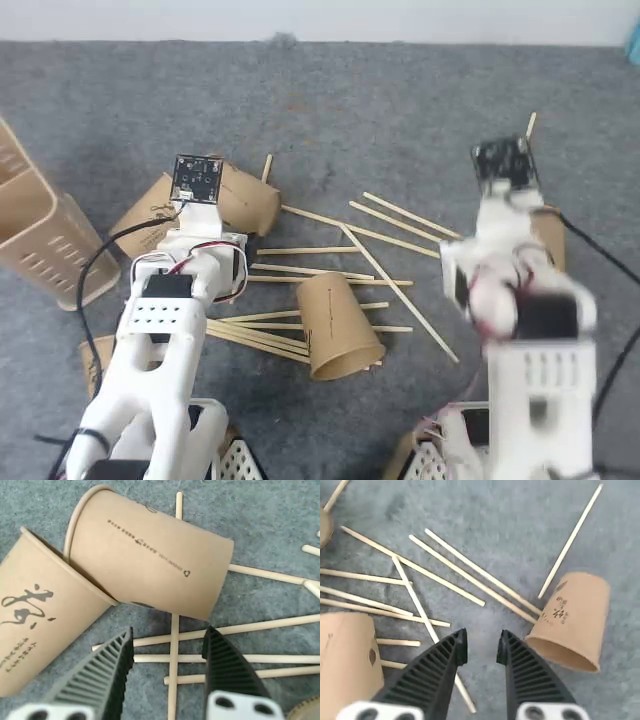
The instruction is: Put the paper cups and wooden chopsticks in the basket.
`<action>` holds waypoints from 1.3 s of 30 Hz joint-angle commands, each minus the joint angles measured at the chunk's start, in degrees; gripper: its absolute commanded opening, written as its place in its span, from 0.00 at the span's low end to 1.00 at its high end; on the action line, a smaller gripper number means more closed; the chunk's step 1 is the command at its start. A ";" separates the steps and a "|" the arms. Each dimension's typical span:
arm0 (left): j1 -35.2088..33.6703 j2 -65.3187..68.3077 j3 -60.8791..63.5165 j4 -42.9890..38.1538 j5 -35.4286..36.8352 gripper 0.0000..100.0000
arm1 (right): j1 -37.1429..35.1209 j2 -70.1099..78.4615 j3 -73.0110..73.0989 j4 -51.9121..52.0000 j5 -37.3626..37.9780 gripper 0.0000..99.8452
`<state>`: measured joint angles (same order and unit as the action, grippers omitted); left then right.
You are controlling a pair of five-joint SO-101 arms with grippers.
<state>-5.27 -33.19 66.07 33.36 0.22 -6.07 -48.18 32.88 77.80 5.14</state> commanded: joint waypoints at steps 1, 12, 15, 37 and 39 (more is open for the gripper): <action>0.26 -0.26 -1.27 -1.23 -0.70 0.21 | 1.63 12.44 -9.32 -2.42 -4.13 0.11; 0.35 -0.26 -1.27 -1.23 -0.70 0.21 | 10.77 46.90 -18.99 -15.69 -8.53 0.11; 0.35 -0.26 -1.27 -1.23 -0.70 0.21 | 15.34 53.41 -22.68 -16.66 -8.53 0.11; 0.44 -0.26 -1.27 -1.23 -0.70 0.21 | 24.75 58.33 -29.98 -13.93 -2.81 0.11; 0.44 -0.26 -1.27 -1.23 -0.70 0.21 | 22.90 58.42 -32.62 -14.02 -4.04 0.11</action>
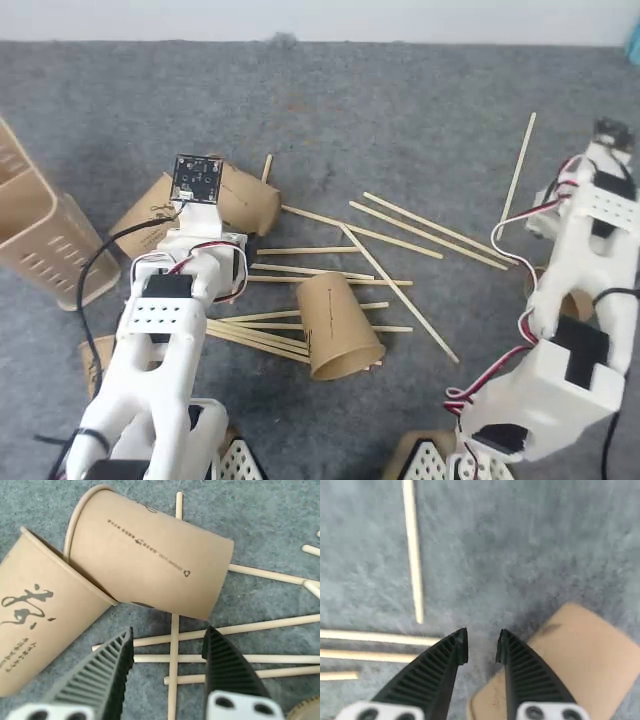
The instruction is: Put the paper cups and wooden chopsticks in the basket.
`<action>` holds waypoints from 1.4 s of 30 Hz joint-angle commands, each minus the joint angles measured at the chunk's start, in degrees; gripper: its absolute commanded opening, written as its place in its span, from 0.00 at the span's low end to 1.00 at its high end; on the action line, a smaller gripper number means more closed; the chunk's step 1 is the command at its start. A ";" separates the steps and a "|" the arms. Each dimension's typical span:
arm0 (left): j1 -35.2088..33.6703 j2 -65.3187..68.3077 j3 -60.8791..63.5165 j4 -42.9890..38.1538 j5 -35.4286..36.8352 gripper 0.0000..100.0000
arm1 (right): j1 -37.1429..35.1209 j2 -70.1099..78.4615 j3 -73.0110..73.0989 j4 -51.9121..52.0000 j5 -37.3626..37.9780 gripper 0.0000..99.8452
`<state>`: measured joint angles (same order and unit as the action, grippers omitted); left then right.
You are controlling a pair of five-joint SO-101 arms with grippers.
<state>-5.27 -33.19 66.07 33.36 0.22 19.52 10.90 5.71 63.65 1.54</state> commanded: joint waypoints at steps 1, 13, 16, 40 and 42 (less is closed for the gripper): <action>0.44 -0.26 -1.27 -1.23 -0.70 0.21 | -3.65 -0.66 -6.68 0.13 -2.37 0.11; 0.44 -0.26 -1.27 -1.23 -0.70 0.21 | -9.63 10.77 -16.00 -7.96 -8.18 0.11; 0.44 -0.26 -1.27 -1.23 -0.70 0.21 | -9.54 17.27 -21.80 -7.96 -8.18 0.11; 0.44 -0.26 -1.36 -1.23 -0.70 0.21 | -10.42 37.05 -49.76 32.13 4.22 0.01; 0.44 -0.26 -1.36 -1.23 -0.70 0.21 | -10.42 35.74 -49.76 35.82 6.68 0.01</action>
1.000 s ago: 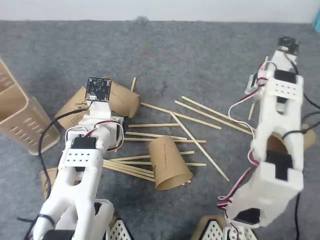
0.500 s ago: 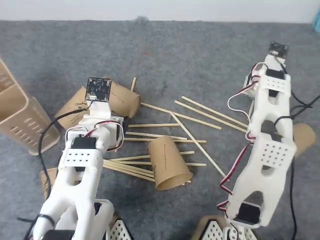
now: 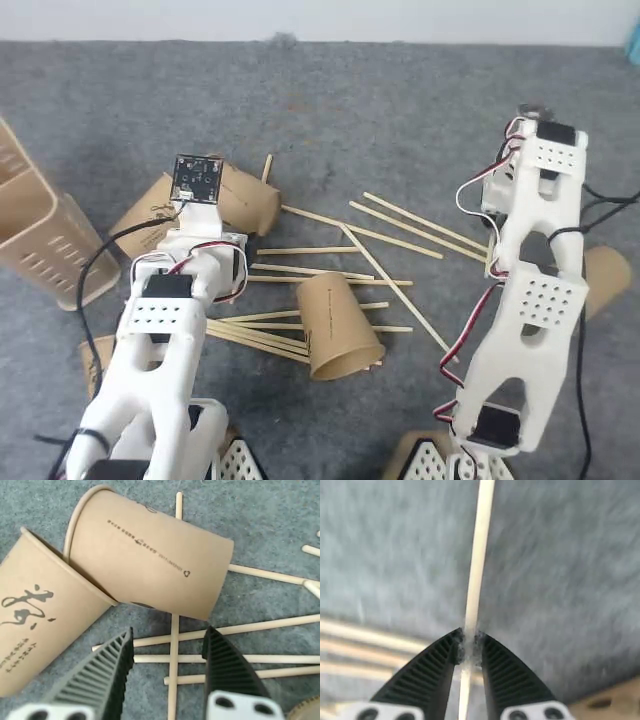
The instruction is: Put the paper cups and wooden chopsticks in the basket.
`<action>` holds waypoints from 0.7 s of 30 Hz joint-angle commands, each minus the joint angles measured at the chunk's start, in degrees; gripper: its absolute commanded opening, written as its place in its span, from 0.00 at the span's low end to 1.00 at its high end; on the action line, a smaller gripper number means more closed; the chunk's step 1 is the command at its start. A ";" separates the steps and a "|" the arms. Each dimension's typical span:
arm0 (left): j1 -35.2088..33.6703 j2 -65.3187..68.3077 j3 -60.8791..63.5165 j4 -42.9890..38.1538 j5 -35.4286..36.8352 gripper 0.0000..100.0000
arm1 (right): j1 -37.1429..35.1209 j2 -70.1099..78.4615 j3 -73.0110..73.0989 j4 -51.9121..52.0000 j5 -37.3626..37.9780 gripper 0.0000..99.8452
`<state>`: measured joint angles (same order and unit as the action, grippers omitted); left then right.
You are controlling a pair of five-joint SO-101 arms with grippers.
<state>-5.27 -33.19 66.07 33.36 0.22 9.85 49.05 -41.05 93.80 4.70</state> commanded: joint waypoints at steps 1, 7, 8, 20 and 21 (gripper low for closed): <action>0.44 -0.26 -1.36 -1.23 -0.70 0.21 | -0.75 -3.21 -2.99 7.43 4.75 0.01; 0.44 -0.26 -1.36 -1.23 -0.70 0.21 | -0.75 -13.05 7.12 8.84 11.96 0.01; 0.44 -0.26 -1.36 -1.23 -0.79 0.21 | -0.92 -15.60 10.20 8.84 13.98 0.01; 0.44 -0.26 -1.36 -1.23 -0.79 0.21 | -6.29 -53.41 56.62 -9.10 33.85 0.01; 0.44 -0.26 -1.36 -1.23 -0.79 0.21 | -6.55 -55.69 60.22 -10.51 34.81 0.01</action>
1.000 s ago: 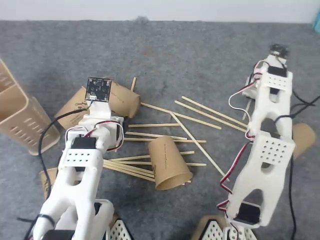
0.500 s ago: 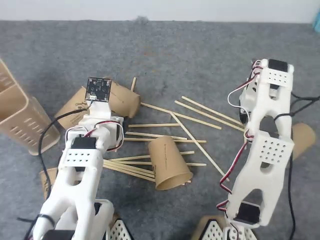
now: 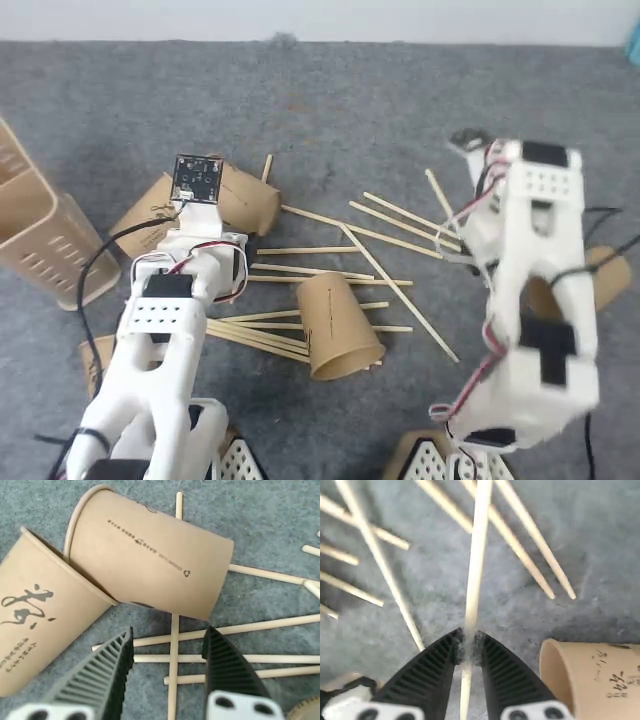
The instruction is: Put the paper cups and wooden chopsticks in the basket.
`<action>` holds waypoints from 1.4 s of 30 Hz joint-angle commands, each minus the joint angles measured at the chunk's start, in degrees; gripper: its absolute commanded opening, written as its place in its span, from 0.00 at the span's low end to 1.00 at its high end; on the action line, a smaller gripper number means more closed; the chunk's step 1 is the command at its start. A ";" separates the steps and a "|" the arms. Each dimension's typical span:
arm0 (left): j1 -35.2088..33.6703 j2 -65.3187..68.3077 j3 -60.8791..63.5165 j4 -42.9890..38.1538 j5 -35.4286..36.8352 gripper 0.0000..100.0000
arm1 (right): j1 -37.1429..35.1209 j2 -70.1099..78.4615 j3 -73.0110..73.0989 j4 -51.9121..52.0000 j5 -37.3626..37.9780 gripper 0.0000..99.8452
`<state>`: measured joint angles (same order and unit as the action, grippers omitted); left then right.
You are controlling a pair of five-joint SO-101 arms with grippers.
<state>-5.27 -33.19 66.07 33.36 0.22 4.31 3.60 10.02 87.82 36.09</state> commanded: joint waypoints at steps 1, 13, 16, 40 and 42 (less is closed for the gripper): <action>0.44 -0.26 -1.36 -1.23 -0.79 0.21 | -1.45 -12.26 12.31 -5.41 4.66 0.01; 0.44 -0.26 -1.36 -1.23 -0.79 0.21 | -3.03 -23.25 20.92 1.10 9.85 0.23; 0.35 -0.26 -1.36 -1.23 -0.79 0.21 | -2.86 -24.57 19.69 4.09 9.85 0.32; -13.45 -0.44 -23.96 23.56 -1.05 0.21 | 12.62 -30.81 37.27 -1.98 -7.38 0.07; -16.53 -0.35 -31.69 30.86 -4.04 0.21 | 11.74 -30.81 39.91 -4.70 -7.38 0.07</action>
<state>-15.82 -33.19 49.19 52.18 0.04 16.00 -24.79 47.65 86.95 29.32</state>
